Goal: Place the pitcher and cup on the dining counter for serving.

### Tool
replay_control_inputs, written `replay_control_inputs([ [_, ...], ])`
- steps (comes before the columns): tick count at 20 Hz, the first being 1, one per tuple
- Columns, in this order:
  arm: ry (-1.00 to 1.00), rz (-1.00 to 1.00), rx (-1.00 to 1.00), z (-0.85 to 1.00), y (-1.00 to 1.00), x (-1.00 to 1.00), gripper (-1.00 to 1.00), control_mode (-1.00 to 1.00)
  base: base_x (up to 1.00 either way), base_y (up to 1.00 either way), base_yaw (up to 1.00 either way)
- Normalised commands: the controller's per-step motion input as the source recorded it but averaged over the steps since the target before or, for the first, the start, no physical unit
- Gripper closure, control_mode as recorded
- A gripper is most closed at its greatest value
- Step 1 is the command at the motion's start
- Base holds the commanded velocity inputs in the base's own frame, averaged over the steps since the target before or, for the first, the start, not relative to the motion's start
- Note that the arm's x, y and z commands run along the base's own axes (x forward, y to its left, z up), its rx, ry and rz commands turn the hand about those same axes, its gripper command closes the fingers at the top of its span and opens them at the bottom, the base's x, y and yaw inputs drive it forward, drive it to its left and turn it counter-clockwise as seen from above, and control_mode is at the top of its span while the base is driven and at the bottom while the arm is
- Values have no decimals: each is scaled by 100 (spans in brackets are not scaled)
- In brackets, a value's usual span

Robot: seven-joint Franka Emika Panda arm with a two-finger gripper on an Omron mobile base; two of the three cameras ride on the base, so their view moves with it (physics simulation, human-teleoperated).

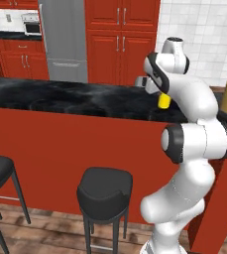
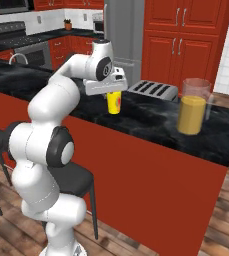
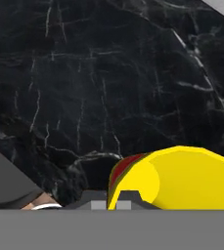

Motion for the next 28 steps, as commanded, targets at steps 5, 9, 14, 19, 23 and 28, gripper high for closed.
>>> replay_control_inputs([
  [5, 1, 0, 0, -57, 1, 23, 100, -100, 0, 0, 0],
  [9, 0, 0, 0, -21, 11, 10, -100, -100, 0, 0, 0],
  [14, 0, -1, 0, 0, 11, 0, -100, -100, 0, 0, 0],
  [19, 0, -7, 0, 31, 5, 0, -100, -100, 0, 0, 0],
  [23, 0, -7, 0, 65, 10, -8, -100, -100, 0, 0, 0],
  [28, -5, -9, -1, 71, 20, -30, -100, -100, 0, 0, 0],
])
